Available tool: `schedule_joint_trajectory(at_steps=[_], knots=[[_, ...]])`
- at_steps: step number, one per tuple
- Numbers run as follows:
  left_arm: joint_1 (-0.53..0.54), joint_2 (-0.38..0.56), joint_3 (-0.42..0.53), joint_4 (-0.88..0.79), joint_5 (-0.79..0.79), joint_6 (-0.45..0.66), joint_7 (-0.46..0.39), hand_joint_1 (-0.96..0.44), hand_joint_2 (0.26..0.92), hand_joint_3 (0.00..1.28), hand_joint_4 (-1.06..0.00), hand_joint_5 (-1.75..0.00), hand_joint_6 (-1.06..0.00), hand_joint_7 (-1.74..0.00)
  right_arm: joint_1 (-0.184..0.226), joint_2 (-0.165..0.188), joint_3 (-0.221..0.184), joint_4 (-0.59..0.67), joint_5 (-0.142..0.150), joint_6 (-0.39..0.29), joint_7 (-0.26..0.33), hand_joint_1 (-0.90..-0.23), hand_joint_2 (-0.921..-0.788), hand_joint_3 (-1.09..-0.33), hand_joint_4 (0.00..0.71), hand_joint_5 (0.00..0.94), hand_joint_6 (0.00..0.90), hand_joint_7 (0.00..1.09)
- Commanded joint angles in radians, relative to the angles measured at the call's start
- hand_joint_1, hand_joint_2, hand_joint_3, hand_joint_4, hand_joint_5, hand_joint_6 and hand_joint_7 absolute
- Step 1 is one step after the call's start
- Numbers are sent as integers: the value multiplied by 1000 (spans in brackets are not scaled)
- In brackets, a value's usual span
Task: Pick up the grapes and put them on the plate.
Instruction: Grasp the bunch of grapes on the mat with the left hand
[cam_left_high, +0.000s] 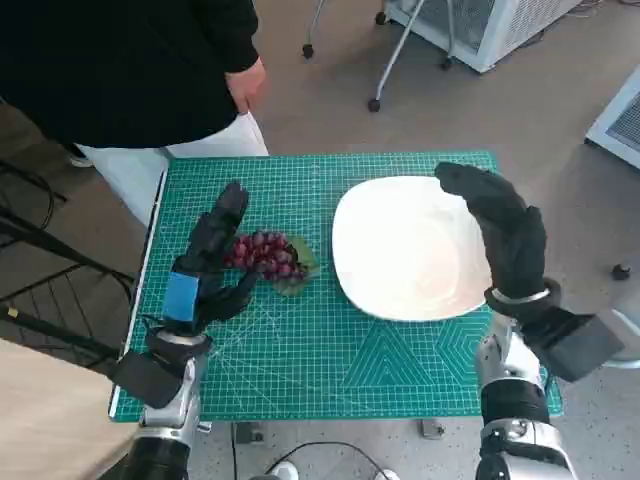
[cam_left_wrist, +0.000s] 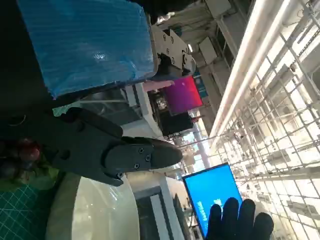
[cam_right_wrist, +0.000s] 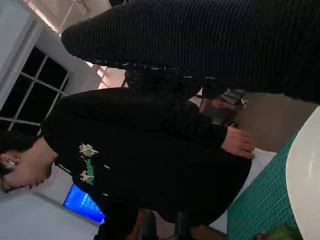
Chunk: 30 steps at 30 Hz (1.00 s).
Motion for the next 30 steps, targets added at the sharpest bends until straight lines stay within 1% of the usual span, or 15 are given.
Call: schedule_joint_trajectory(at_steps=[1,13,30], knots=[[2,-6,-2,-10,-8,-13,-6,-541,921,317,-286,-1,-324,-4,0,3,-2,16,1,3,16,-533,-921,-555,241,1,213,12],[3,-10,0,-8,-11,-22,-12,-544,921,318,-286,-1,-324,-4,1,2,-4,16,-3,0,12,-535,-921,-556,241,1,213,10],[-1,-10,5,-3,-15,-24,-21,-546,921,317,-287,-1,-325,-4,-3,3,-5,21,-3,3,13,-539,-921,-555,246,2,216,10]])
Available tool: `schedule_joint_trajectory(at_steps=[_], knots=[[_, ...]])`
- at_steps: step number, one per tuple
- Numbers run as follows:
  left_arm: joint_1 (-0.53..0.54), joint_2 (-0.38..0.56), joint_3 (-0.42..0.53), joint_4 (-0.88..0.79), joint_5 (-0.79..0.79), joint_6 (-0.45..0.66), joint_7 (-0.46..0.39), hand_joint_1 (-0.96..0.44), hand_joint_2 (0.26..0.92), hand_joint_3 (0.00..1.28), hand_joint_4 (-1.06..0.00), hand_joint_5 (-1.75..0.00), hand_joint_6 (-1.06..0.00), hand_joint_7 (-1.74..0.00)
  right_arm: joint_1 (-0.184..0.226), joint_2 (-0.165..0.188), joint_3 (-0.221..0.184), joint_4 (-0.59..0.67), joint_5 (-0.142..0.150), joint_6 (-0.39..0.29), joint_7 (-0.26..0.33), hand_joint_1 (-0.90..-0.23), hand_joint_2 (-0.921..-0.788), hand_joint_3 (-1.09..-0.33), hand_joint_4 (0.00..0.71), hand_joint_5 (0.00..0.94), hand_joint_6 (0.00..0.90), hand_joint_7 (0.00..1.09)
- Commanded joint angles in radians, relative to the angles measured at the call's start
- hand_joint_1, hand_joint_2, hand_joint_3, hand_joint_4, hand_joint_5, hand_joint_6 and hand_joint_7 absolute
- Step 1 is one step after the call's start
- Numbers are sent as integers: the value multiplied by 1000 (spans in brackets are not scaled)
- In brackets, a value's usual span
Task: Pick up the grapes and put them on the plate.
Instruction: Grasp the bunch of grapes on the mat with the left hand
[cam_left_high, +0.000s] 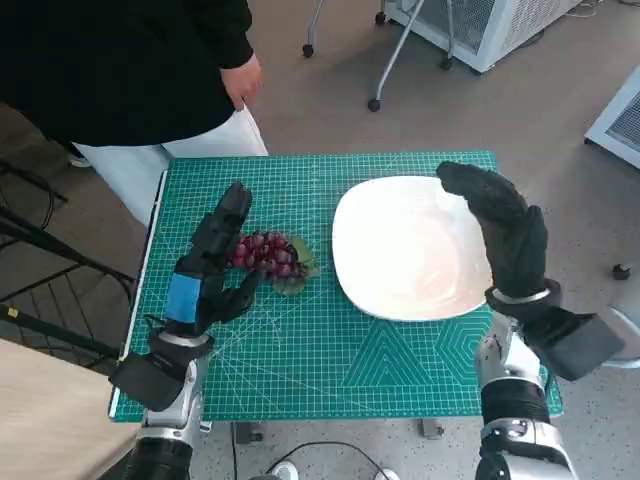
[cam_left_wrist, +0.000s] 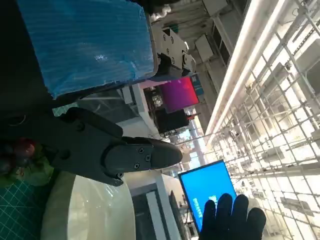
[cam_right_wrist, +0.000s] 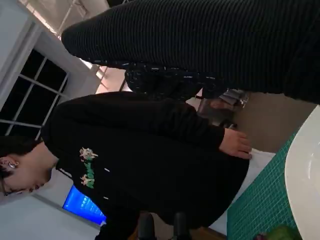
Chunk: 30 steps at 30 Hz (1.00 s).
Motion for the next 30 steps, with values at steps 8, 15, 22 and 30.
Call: schedule_joint_trajectory(at_steps=[8,15,22,30], knots=[[3,0,3,-9,-4,-7,1,-545,921,316,-287,-1,-326,-4,4,4,0,10,0,3,13,-539,-921,-555,249,3,217,10],[2,1,4,-5,-6,-8,0,-546,921,315,-288,-1,-327,-4,5,7,2,3,1,4,15,-542,-921,-556,249,2,217,9],[0,12,10,-12,-4,2,3,-547,921,313,-289,-1,-327,-4,3,5,0,3,3,7,20,-543,-921,-559,248,1,216,8],[-7,103,17,-84,172,109,77,-553,921,287,-276,0,-318,-2,2,7,0,4,6,12,30,-541,-921,-561,248,1,215,8]])
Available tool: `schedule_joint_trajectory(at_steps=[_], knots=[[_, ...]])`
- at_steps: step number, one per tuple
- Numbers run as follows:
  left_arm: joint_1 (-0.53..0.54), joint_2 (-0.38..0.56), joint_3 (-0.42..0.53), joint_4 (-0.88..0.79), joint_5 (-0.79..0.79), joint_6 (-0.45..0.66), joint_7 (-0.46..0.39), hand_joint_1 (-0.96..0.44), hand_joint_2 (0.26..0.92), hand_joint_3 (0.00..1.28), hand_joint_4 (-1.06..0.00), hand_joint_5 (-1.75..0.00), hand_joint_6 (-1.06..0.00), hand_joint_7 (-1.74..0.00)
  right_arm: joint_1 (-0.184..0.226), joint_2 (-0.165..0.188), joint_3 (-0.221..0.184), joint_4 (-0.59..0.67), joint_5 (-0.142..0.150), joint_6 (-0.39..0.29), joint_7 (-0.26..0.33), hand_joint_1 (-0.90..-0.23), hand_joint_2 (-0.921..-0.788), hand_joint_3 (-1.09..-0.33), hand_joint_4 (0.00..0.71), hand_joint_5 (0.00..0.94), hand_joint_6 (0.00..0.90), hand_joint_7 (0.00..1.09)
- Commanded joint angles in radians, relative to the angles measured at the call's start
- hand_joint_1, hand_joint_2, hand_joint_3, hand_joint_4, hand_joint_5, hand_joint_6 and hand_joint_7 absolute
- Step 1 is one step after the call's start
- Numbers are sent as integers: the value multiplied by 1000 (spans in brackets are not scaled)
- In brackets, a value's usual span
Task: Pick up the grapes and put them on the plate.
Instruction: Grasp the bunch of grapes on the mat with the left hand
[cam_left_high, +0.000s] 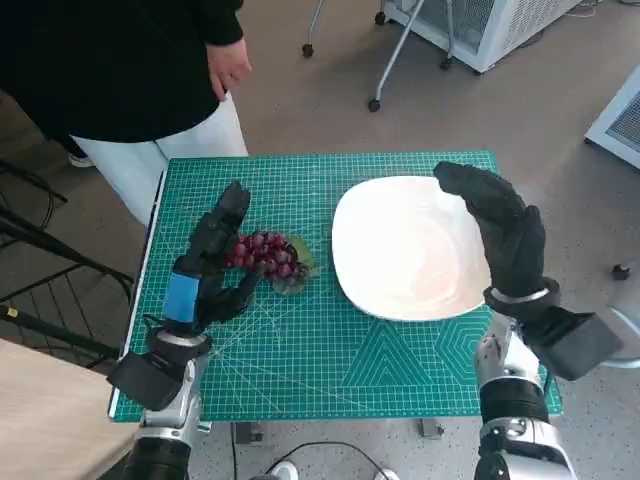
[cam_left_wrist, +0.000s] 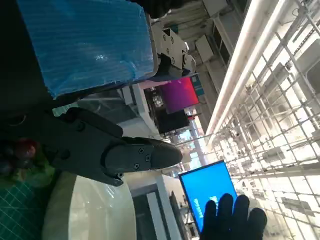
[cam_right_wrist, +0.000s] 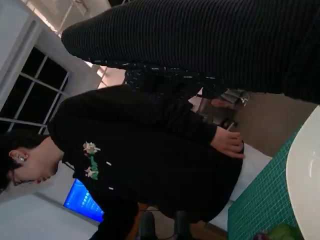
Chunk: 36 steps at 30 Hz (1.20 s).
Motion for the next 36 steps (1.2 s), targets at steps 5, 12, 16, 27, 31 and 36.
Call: schedule_joint_trajectory(at_steps=[5,12,16,27,31,36], knots=[[2,172,-14,-204,274,282,35,-581,920,209,-235,0,-269,-1,2,5,0,4,7,16,19,-541,-921,-562,248,1,215,7],[-9,238,-50,-320,376,480,6,-576,921,104,-176,-1,-247,-3,2,7,-1,4,8,21,25,-542,-921,-559,248,1,216,7],[-27,249,-80,-368,436,612,-8,-545,913,51,-160,0,-245,-2,3,7,0,1,5,20,22,-542,-921,-556,250,1,218,8],[-114,274,-195,-348,547,820,-70,-485,864,1,-122,0,-248,-2,1,3,1,9,-8,11,16,-525,-921,-557,250,1,218,7],[-156,282,-243,-297,579,852,-92,-490,851,0,-118,0,-250,-3,0,2,1,10,-10,9,15,-526,-921,-558,250,1,217,7],[-210,283,-293,-227,610,896,-122,-487,839,0,-111,0,-247,-1,1,0,2,10,-15,4,11,-526,-921,-559,253,2,218,7]])
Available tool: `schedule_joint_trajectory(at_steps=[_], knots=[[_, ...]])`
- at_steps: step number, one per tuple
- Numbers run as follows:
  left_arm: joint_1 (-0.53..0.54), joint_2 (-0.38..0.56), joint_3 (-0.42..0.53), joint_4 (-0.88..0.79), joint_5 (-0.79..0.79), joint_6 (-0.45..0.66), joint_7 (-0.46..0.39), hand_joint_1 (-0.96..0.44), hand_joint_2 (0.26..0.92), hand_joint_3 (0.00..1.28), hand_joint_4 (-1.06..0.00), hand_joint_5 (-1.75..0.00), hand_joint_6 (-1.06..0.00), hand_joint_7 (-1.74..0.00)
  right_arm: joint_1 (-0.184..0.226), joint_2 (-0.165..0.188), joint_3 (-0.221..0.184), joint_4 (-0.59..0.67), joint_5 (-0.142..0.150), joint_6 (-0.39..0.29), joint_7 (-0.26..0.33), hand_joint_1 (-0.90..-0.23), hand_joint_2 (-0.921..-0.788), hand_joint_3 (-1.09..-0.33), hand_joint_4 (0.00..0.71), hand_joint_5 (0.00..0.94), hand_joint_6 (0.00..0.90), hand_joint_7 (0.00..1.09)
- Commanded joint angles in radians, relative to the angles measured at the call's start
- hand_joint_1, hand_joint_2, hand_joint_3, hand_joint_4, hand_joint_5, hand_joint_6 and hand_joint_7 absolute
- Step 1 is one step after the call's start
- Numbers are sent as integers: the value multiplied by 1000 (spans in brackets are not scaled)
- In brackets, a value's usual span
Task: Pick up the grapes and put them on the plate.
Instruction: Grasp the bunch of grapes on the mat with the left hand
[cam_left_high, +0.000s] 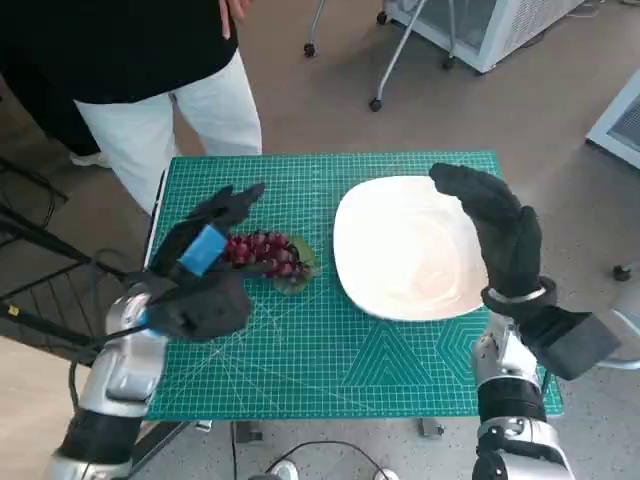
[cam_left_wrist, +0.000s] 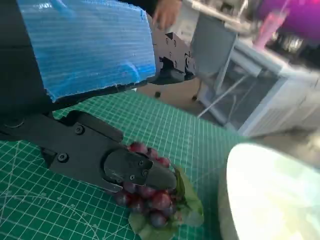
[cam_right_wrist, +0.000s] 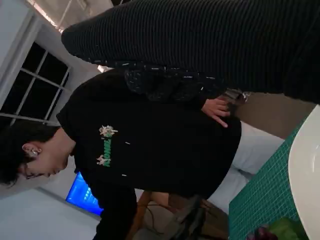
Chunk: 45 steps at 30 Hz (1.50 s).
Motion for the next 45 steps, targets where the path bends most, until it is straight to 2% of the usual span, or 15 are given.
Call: schedule_joint_trajectory(at_steps=[1,8,27,45], knots=[[-56,13,-50,68,34,49,-36,-485,837,0,-110,0,-246,-1,4,-6,3,9,-12,1,-3,-526,-921,-559,253,2,218,7],[-124,-1,-103,154,47,92,-66,-467,829,0,-104,0,-241,0,5,-10,4,10,-17,-4,-9,-523,-921,-563,254,2,217,6],[-319,-65,-223,499,74,110,-44,-451,823,0,-97,0,-224,-1,8,-10,11,13,-23,-3,-25,-519,-921,-567,253,1,215,4],[-472,-134,-283,878,71,22,42,-431,811,0,-93,0,-235,-5,12,-7,9,8,-17,9,-22,-512,-921,-566,254,1,216,4]])
